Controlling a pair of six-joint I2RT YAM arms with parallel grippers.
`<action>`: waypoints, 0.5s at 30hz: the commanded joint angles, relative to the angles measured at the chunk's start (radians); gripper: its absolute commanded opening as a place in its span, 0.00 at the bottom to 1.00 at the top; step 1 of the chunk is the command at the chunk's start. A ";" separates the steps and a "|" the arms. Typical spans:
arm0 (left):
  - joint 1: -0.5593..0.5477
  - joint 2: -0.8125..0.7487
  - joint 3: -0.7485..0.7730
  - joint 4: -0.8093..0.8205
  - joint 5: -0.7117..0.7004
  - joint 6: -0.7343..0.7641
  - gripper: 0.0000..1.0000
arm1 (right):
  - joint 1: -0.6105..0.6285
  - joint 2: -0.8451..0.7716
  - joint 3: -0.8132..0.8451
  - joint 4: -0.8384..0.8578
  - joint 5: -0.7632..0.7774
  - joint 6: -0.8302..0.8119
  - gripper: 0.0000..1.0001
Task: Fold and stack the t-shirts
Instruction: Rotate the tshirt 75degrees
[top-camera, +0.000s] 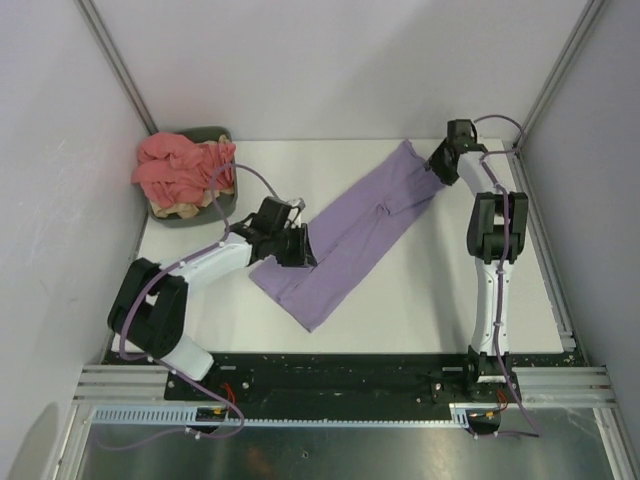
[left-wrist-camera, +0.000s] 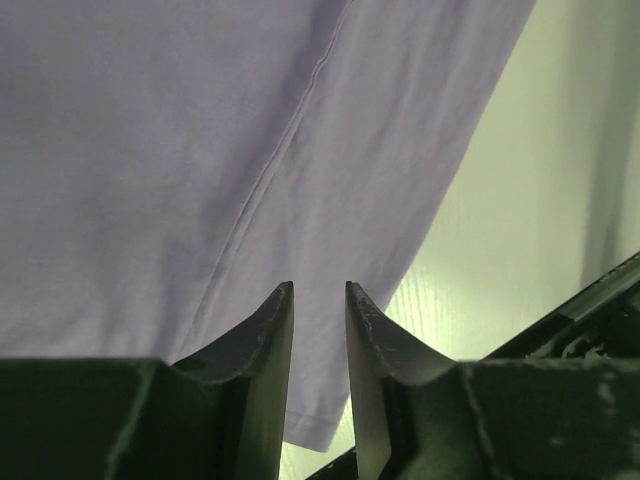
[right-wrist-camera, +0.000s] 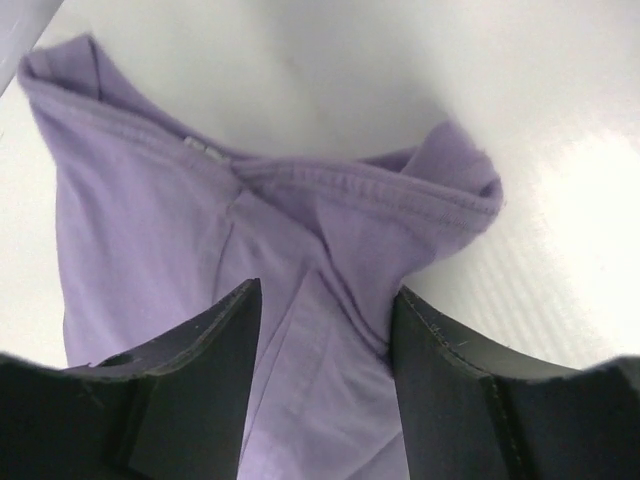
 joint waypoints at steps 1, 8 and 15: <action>-0.042 0.052 -0.001 -0.004 -0.052 0.002 0.31 | 0.031 0.006 0.141 -0.209 0.020 -0.118 0.59; -0.156 0.153 -0.010 -0.012 -0.139 -0.019 0.28 | 0.013 -0.113 0.052 -0.199 0.044 -0.148 0.64; -0.274 0.224 -0.013 -0.013 -0.173 -0.074 0.26 | -0.023 -0.183 -0.055 -0.182 0.052 -0.133 0.64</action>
